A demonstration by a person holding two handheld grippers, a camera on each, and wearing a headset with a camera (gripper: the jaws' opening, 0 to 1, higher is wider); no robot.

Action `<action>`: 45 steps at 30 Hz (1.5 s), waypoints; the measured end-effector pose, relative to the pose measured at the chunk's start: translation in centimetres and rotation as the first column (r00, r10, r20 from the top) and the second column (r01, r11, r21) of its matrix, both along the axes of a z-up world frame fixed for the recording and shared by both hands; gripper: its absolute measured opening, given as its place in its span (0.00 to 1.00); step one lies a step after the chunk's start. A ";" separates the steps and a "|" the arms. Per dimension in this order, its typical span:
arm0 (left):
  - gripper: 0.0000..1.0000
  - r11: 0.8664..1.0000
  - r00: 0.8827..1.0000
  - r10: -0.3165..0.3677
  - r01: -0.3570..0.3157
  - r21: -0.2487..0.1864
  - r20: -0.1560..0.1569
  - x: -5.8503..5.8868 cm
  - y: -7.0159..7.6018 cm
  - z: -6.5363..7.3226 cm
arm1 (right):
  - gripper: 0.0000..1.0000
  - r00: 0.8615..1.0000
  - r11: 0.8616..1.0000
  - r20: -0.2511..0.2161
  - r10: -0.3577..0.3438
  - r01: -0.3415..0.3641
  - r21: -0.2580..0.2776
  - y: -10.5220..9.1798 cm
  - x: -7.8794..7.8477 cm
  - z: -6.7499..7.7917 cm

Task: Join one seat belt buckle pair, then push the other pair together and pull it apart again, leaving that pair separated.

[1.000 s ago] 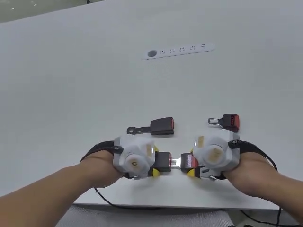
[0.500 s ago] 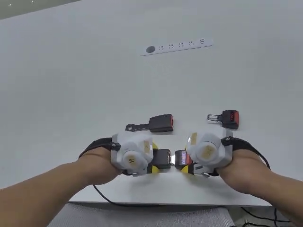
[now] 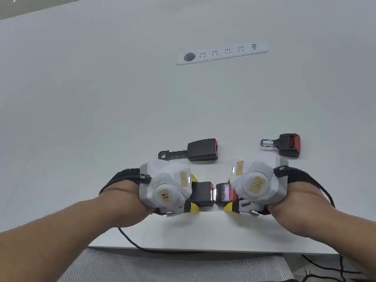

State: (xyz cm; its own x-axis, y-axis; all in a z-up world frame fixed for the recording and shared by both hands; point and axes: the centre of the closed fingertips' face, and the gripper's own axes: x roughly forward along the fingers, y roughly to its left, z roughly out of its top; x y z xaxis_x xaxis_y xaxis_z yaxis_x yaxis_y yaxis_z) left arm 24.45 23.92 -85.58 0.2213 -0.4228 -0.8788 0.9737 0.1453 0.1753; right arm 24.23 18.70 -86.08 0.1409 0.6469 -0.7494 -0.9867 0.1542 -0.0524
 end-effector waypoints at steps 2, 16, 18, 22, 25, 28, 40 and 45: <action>0.31 1.000 1.000 0.000 0.000 0.000 0.000 0.0 0.0 0.0 | 0.32 1.000 1.000 0.000 -0.001 0.001 -0.001 0.0 0.0 0.0; 0.31 0.998 0.998 -0.055 0.055 0.012 -0.012 0.1 0.1 0.1 | 0.32 0.999 0.999 -0.018 0.038 -0.038 0.004 -0.7 0.2 0.0; 0.31 0.998 0.998 -0.054 0.054 0.011 -0.015 0.1 0.1 0.1 | 0.32 0.999 0.999 -0.023 0.036 -0.036 0.005 -0.7 0.2 0.0; 0.31 0.998 0.999 -0.053 0.053 0.014 -0.012 0.1 0.2 0.0 | 0.32 0.999 0.999 -0.025 0.032 -0.032 0.005 -0.6 0.0 0.0; 0.31 0.998 0.998 -0.065 0.065 0.020 -0.021 0.1 0.2 0.0 | 0.32 0.999 0.999 -0.018 0.037 -0.037 0.005 -0.7 0.1 0.0; 0.31 0.997 0.997 -0.071 0.072 0.019 -0.028 0.1 0.2 0.0 | 0.32 0.999 0.999 -0.029 0.035 -0.035 0.012 -0.6 0.2 0.0; 0.34 0.993 0.994 -0.104 0.105 0.056 -0.029 0.1 0.3 -0.1 | 0.34 0.996 0.999 -0.077 0.038 -0.039 -0.015 -0.5 0.2 0.0; 0.34 0.988 0.991 -0.125 0.128 0.086 -0.037 0.1 0.3 0.1 | 0.35 0.996 0.997 -0.059 0.064 -0.066 -0.028 -0.7 0.2 0.2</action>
State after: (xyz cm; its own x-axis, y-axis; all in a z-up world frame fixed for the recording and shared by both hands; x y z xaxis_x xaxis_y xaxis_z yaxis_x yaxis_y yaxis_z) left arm 24.53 24.24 -85.47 0.1426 -0.3662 -0.9195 0.9885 0.0056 0.1511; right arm 24.41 17.98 -85.83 0.0546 0.6308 -0.7740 -0.9960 0.0888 0.0021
